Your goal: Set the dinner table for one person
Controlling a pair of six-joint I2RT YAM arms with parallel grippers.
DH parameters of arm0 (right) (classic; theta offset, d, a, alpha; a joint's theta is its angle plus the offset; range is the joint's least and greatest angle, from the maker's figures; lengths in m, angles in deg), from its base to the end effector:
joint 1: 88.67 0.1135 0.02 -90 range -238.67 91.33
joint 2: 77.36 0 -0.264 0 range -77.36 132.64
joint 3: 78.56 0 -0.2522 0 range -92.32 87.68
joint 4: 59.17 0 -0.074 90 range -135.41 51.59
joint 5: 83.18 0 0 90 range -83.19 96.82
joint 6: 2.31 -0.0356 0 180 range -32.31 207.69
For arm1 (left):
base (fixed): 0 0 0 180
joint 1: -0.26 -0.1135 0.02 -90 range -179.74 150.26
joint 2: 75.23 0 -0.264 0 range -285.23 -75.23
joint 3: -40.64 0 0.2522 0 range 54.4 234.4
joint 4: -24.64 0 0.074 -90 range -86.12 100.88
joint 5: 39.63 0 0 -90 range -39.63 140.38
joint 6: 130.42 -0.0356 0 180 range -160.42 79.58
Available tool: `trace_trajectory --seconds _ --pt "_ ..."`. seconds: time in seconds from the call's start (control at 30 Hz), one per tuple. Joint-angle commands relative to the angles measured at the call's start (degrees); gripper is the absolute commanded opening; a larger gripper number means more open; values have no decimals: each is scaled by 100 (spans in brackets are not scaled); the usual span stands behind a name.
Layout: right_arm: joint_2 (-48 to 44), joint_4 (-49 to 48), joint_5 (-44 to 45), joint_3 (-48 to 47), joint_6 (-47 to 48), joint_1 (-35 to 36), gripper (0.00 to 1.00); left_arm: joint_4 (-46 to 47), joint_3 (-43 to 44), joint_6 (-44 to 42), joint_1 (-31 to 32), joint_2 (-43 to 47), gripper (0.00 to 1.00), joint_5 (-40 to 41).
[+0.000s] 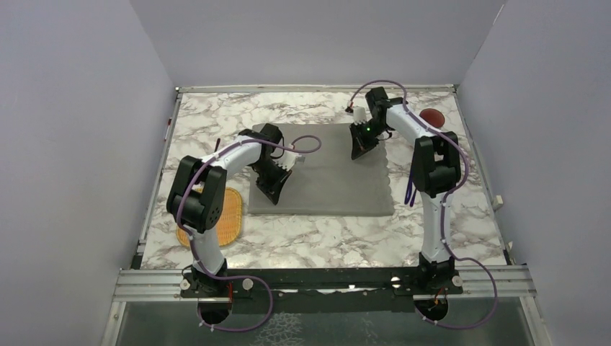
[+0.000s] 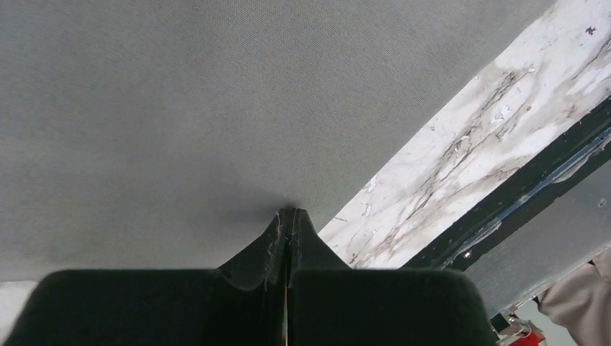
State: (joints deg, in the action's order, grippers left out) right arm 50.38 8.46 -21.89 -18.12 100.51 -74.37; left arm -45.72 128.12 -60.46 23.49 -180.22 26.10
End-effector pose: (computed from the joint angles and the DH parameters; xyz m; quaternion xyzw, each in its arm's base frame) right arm 0.4386 0.1295 0.1844 -0.2552 0.9274 0.2476 0.1165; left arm 0.3000 -0.1447 0.1863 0.3640 0.9072 -0.2106 0.0123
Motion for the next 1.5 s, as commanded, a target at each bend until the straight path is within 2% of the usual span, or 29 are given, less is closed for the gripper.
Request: trace_trajectory --seconds 0.0,0.2,0.53,1.07,1.47 --pt "400 -330 467 -183 -186 21 1 420 -216 255 50 270 0 106" --pt "669 -434 793 -320 -227 20 1 881 -230 488 59 238 0 628" --pt "618 -842 1476 -11 -473 20 1 849 -532 583 77 -289 0 1542" --pt "697 -992 3121 -17 -1081 20 1 203 -818 315 112 -490 0 1820" --pt "666 -1071 3319 174 -1128 19 1 -462 -758 -39 147 -558 0 1993"
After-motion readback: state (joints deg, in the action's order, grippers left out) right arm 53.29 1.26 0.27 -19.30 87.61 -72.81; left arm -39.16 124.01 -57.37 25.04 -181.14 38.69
